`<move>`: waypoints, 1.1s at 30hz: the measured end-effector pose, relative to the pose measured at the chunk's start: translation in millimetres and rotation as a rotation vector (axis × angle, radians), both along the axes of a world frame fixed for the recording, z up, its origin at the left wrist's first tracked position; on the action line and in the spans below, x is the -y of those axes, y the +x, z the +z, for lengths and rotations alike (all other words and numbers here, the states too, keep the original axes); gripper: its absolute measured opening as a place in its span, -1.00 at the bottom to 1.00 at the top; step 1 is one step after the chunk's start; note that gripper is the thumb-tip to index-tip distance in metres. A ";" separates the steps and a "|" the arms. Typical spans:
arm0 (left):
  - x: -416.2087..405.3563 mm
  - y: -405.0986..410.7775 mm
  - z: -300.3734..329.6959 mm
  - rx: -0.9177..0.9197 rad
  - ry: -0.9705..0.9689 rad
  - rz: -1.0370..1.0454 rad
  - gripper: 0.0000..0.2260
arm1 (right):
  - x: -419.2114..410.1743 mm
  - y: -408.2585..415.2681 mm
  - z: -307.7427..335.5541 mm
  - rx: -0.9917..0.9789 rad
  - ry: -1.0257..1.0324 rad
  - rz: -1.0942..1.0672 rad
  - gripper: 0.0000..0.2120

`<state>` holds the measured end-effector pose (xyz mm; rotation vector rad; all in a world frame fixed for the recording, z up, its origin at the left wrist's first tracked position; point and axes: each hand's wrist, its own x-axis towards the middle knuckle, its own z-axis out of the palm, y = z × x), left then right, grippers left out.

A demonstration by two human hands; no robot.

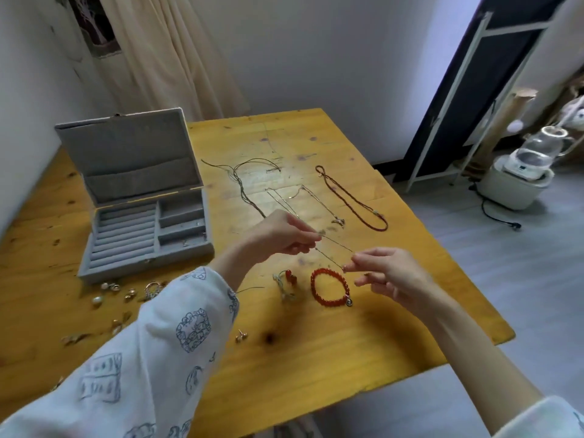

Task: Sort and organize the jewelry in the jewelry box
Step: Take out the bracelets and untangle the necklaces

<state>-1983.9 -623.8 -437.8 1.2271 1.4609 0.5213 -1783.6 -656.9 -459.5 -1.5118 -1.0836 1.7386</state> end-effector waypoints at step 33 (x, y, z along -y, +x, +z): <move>8.7 -60.2 13.5 -0.408 0.260 -0.245 -0.82 | -15.8 -80.6 2.1 0.332 0.323 0.260 -0.75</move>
